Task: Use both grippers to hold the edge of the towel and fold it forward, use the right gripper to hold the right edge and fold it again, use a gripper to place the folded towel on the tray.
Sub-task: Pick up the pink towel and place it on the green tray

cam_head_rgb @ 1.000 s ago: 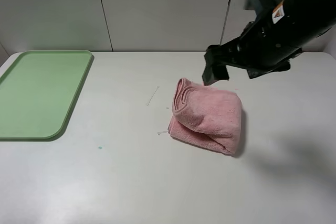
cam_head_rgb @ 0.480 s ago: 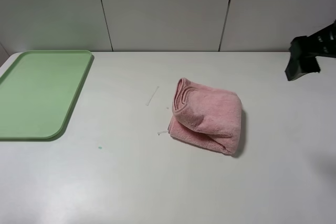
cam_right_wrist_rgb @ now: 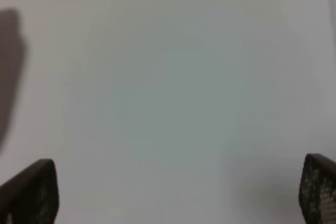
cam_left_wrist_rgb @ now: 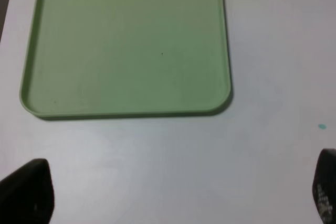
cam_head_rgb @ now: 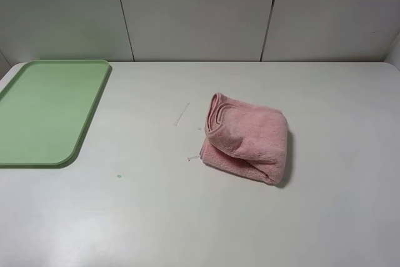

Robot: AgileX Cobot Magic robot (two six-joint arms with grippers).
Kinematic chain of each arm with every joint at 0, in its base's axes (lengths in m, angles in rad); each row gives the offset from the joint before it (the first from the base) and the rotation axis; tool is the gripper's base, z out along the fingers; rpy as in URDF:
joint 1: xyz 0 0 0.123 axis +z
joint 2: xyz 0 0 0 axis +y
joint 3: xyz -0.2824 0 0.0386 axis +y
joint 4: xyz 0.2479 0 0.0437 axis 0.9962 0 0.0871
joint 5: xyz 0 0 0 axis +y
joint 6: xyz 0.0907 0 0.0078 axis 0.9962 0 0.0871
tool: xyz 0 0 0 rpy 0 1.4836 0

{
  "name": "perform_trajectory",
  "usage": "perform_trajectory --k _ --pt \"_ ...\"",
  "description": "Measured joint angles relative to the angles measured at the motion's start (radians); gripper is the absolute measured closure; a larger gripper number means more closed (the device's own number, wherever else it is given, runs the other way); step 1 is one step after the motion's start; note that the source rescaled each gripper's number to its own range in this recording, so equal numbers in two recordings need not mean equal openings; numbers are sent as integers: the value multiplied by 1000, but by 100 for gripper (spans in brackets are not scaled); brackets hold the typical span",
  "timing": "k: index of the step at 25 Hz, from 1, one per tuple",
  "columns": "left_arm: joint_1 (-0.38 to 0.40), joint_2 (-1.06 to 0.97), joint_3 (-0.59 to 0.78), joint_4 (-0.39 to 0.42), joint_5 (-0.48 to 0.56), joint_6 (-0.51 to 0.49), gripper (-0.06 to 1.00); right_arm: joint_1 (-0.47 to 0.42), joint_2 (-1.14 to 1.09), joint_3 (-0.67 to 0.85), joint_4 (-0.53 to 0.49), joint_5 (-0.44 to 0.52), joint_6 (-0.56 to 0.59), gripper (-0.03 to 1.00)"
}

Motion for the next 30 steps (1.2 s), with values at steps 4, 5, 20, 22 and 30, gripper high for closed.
perform_trajectory --k 4,5,20,22,30 --pt "0 0 0 0 0 0 -4 -46 -102 54 -1 0 -9 -3" --pt "0 0 0 0 0 0 -4 -51 -129 68 -1 -2 -9 -3" --pt "0 0 0 0 0 0 -4 -52 -562 296 127 -80 -69 -3" --pt "0 0 0 0 0 0 -4 -52 -615 327 158 -100 -87 -3" --pt "0 0 0 0 0 0 -4 -52 -832 432 232 -137 -147 -3"
